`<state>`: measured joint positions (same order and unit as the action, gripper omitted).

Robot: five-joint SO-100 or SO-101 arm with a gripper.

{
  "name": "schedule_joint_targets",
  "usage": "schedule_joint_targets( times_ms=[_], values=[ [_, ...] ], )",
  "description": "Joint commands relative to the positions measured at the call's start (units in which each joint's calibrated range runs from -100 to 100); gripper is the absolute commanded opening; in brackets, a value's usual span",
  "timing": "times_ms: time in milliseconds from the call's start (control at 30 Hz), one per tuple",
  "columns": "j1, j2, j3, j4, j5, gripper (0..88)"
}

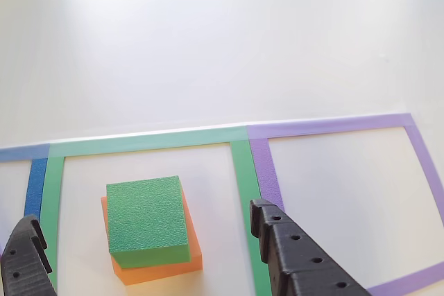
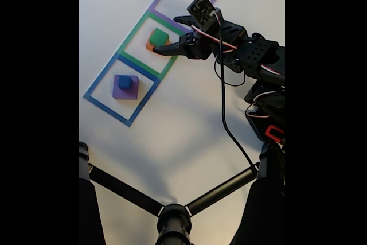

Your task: Tower of hanoi

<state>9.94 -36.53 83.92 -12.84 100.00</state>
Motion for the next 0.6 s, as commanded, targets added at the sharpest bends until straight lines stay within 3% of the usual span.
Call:
schedule_joint_targets(
  times_ms=[0, 567],
  values=[
    [0.6, 4.6, 0.0, -7.6, 0.0, 36.5],
    [-0.5, 22.5, -0.4, -26.9, 0.0, 36.6]
  ],
)
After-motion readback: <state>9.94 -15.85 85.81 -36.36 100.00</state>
